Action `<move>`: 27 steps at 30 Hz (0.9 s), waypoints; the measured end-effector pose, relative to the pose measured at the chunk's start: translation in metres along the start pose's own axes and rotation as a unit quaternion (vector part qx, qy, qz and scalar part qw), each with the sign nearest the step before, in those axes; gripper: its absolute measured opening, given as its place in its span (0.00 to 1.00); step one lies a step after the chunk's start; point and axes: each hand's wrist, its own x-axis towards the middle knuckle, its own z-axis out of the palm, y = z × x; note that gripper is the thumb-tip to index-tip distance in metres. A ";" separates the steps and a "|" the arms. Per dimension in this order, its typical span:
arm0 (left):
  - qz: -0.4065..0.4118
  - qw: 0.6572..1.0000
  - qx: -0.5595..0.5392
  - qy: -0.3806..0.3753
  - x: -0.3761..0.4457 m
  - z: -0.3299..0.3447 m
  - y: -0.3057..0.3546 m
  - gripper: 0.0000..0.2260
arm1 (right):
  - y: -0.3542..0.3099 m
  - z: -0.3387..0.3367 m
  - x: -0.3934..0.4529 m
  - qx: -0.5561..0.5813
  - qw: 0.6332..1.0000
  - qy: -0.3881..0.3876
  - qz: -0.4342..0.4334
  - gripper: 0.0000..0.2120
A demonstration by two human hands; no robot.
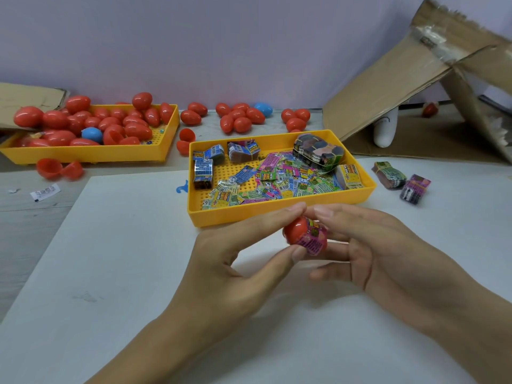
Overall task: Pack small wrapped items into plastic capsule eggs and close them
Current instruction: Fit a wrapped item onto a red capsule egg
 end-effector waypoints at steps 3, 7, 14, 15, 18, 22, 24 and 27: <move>-0.037 0.999 -0.039 -0.001 -0.001 0.000 0.001 0.18 | 0.002 0.001 -0.001 -0.050 0.998 0.013 -0.037 0.15; -0.172 0.972 -0.162 0.009 0.001 0.002 0.008 0.18 | 0.011 0.000 -0.001 -0.175 0.957 0.090 -0.214 0.15; -0.200 0.946 -0.248 0.054 0.002 0.004 0.006 0.09 | 0.023 0.001 -0.002 -0.271 0.910 0.056 -0.308 0.24; -0.177 0.956 -0.228 0.059 0.003 0.002 0.006 0.11 | 0.021 0.000 -0.001 -0.241 0.927 0.060 -0.281 0.23; -0.114 0.973 -0.196 0.048 0.005 -0.002 0.005 0.18 | 0.015 0.003 0.001 -0.134 0.976 0.045 -0.164 0.15; -0.069 0.982 -0.173 0.021 0.001 0.002 0.005 0.29 | 0.019 0.008 -0.001 -0.163 0.966 0.030 -0.200 0.10; -0.108 0.976 -0.190 0.023 0.000 0.002 0.006 0.31 | 0.021 0.007 -0.001 -0.195 0.946 0.052 -0.254 0.10; -0.197 0.947 -0.251 0.018 0.002 0.000 0.008 0.21 | 0.023 0.003 0.001 -0.253 0.919 0.070 -0.294 0.16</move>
